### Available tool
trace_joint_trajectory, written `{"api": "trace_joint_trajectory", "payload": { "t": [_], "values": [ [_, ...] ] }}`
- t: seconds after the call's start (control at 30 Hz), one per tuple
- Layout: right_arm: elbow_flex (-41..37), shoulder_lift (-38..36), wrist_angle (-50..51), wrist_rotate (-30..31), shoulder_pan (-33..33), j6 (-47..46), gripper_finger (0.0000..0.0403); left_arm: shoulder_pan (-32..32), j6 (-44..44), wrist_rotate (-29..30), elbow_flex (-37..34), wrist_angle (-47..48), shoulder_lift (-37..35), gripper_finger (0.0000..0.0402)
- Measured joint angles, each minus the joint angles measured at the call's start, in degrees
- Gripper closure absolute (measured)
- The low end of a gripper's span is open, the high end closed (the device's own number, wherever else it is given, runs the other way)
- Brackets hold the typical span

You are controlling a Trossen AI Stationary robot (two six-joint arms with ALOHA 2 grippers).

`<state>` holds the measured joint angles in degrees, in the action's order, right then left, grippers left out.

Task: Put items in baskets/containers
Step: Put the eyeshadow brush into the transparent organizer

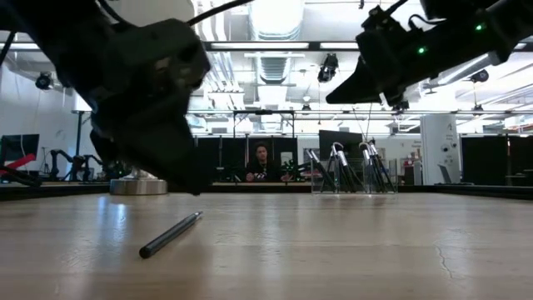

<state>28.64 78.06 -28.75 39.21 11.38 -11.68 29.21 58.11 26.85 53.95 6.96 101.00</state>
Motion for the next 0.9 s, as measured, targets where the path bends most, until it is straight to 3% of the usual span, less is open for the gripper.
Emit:
{"api": "trace_joint_trajectory", "payload": {
  "t": [0.13,0.33,0.57,0.9],
  "values": [
    [0.0,0.0,0.0,0.0,2.0,-1.4,0.0394,0.0,2.9,-1.2,3.7,1.7,3.0,0.029],
    [0.0,0.0,0.0,2.4,5.1,-1.8,0.0394,0.6,8.2,2.5,7.7,14.3,5.7,0.0284],
    [0.0,0.0,-0.1,3.7,7.7,-1.9,0.0394,1.1,9.8,2.3,8.3,14.5,6.2,0.0284],
    [0.1,0.0,-0.2,4.8,8.3,-1.7,0.0394,1.3,-3.0,0.6,8.0,25.3,5.9,0.0284]
  ]
}}
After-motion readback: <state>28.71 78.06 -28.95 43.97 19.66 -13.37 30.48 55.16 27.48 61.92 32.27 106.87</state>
